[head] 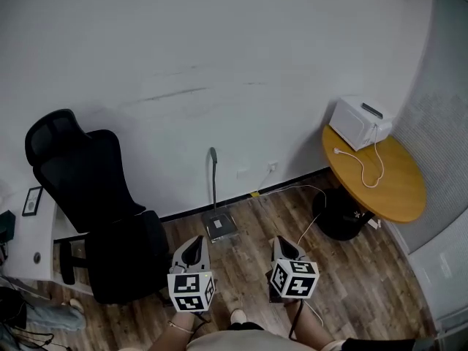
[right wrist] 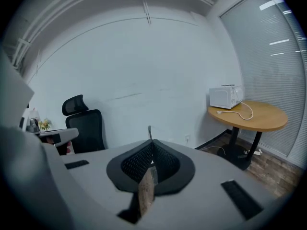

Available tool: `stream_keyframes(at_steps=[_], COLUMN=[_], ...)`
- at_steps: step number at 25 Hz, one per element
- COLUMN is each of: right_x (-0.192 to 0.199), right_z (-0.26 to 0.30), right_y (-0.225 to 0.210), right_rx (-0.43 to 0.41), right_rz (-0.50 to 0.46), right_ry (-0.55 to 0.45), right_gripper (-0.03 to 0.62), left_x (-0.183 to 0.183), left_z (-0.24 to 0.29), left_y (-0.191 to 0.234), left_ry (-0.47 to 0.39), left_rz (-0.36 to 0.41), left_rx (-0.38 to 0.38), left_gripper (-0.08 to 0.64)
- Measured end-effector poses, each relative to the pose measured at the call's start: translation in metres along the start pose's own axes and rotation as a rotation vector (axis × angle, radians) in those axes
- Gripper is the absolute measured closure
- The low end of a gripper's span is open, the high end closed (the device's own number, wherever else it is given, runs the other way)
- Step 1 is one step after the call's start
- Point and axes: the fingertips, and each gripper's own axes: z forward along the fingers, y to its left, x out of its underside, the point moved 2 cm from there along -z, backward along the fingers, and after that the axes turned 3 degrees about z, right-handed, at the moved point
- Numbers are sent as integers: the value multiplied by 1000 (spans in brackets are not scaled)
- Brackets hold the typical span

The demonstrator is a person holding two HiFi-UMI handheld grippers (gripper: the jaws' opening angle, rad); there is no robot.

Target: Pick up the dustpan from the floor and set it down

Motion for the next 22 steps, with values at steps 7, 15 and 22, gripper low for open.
stream_keyframes(at_steps=[7, 15, 22], right_x=[-20, -29, -21], right_z=[38, 69, 94], right_y=[-28, -60, -74], right_rx=[-29, -43, -35], right_rz=[2, 2, 48], right_ry=[8, 54, 97], right_gripper=[560, 560, 560], left_x=[-6, -7, 0], left_z=[42, 79, 101], left_y=[0, 2, 7], left_ry=[8, 34, 66], left_rz=[-9, -8, -12], left_rx=[-52, -108, -118], left_gripper=[543, 543, 543])
